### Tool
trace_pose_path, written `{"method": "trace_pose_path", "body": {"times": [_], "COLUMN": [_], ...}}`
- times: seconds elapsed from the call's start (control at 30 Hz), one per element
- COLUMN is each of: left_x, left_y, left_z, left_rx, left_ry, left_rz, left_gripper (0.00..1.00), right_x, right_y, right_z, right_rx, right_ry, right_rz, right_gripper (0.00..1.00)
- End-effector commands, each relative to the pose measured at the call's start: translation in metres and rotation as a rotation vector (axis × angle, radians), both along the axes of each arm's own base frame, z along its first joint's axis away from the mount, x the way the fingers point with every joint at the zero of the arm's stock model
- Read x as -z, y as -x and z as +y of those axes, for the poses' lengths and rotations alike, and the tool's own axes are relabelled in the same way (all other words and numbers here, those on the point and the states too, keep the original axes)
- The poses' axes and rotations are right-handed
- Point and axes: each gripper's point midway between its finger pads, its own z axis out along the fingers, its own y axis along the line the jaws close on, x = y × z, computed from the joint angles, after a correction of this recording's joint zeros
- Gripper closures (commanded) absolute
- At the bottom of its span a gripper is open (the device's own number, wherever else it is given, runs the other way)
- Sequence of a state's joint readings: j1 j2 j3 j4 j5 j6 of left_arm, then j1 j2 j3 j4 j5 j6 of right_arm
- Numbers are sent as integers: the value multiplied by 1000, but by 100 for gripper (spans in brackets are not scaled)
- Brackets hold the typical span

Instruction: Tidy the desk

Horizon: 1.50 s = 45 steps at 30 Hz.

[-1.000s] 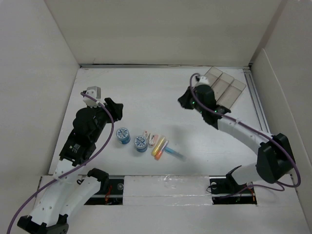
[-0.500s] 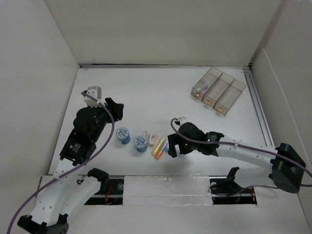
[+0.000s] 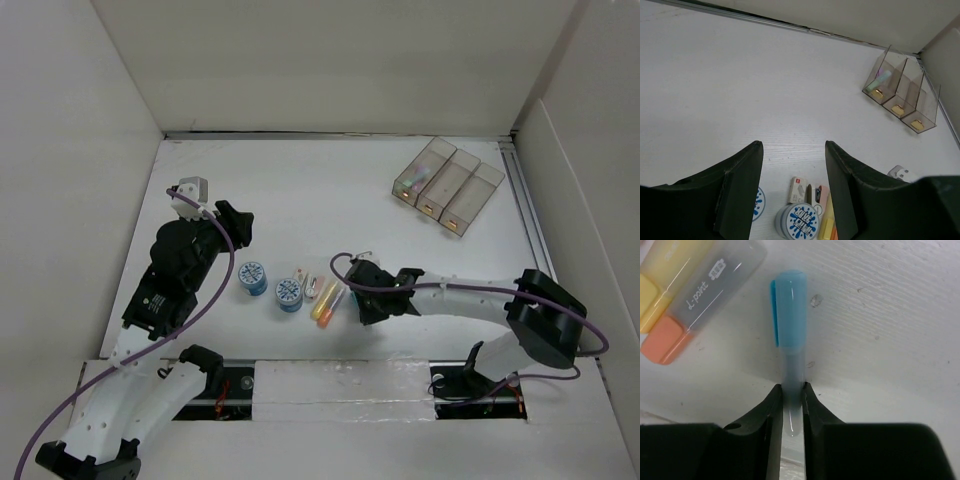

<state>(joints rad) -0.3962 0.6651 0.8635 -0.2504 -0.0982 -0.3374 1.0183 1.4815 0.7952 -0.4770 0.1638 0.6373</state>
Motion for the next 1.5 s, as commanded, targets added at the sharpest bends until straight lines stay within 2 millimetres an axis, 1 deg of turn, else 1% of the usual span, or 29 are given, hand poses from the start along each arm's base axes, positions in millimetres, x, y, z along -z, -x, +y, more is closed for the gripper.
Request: {"method": "trace_pose_path", "body": {"times": [0.0, 0.03, 0.17, 0.27, 0.3, 0.33, 0.37, 0.4, 0.47, 0.5, 0.53, 0.6, 0.63, 0.67, 0.7, 0.73, 0.8, 0.83, 0.87, 0.9, 0.93, 0.97, 1.03, 1.13, 1.2, 1.3, 1.33, 1.43, 1.47], "left_x": [-12, -11, -12, -13, -13, -14, -14, -13, -13, -11, -11, -11, -11, -10, -11, -11, -13, -14, -15, -14, -13, -14, -14, -14, -13, -12, -12, -11, -10], "left_y": [-3, -3, -3, -3, -2, -2, -2, -2, -2, -3, -3, -3, -2, -2, -2, -1, 0, 0, 0, 0, 0, 0, 0, 0, -1, -2, -2, -3, -4], "left_z": [1, 1, 1, 1, 1, 1, 1, 1, 0, -1, -1, -2, -2, -2, -2, -2, -1, 0, 0, 0, -1, -1, -1, -1, -1, -1, -1, -2, -2], "left_rx": [-4, -4, -6, -6, -3, -1, 0, 0, 2, 4, 4, 9, 14, 12, 15, 12, 11, 6, 7, 9, 11, 12, 12, 12, 9, 7, 7, 11, 11], "left_ry": [7, 6, 6, 8, 7, 9, 11, 9, 10, 9, 9, 9, 9, 10, 10, 12, 12, 13, 15, 14, 13, 14, 14, 12, 10, 6, 6, 4, 2], "left_rz": [-50, -47, -50, -51, -53, -56, -57, -54, -52, -46, -46, -44, -44, -44, -47, -48, -55, -59, -60, -59, -56, -57, -57, -58, -55, -50, -50, -46, -42], "left_gripper": [52, 52, 52, 52, 52, 52, 52, 52, 52, 52, 52, 52, 52, 52, 52, 52, 52, 52, 52, 52, 52, 52, 52, 52, 52, 48, 47, 45, 44], "right_x": [-8, -8, -21, -58, -83, -90, -101, -119, -136, -159, -159, -167, -173, -193, -182, -184, -182, -178, -174, -180, -166, -164, -157, -158, -149, -153, -157, -172, -175], "right_y": [0, 2, 8, -12, -40, -43, -58, -89, -123, -171, -171, -213, -238, -260, -277, -296, -327, -337, -348, -359, -367, -373, -383, -397, -403, -408, -408, -400, -398], "right_z": [-3, -3, -12, -18, -17, -18, -19, -19, -19, -26, -26, -29, -50, -57, -62, -83, -95, -104, -122, -129, -136, -150, -158, -169, -176, -181, -182, -187, -187], "right_rx": [55, 62, 76, 139, 204, 202, 232, 295, 331, 392, 386, 424, 486, 521, 544, 603, 639, 666, 706, 723, 744, 772, 789, 803, 822, 823, 819, 830, 829], "right_ry": [26, 27, 31, -20, -97, -107, -146, -233, -323, -429, -425, -430, -407, -425, -417, -422, -436, -432, -415, -420, -404, -398, -398, -413, -400, -417, -414, -410, -413], "right_rz": [3, 18, 29, -68, -159, -183, -221, -284, -346, -425, -429, -460, -497, -545, -533, -557, -567, -559, -561, -576, -555, -557, -550, -557, -546, -540, -546, -581, -586], "right_gripper": [87, 92, 100, 100, 100, 100, 100, 100, 100, 100, 100, 100, 100, 100, 100, 100, 100, 100, 100, 100, 100, 100, 100, 100, 96, 73, 58, 38, 37]}}
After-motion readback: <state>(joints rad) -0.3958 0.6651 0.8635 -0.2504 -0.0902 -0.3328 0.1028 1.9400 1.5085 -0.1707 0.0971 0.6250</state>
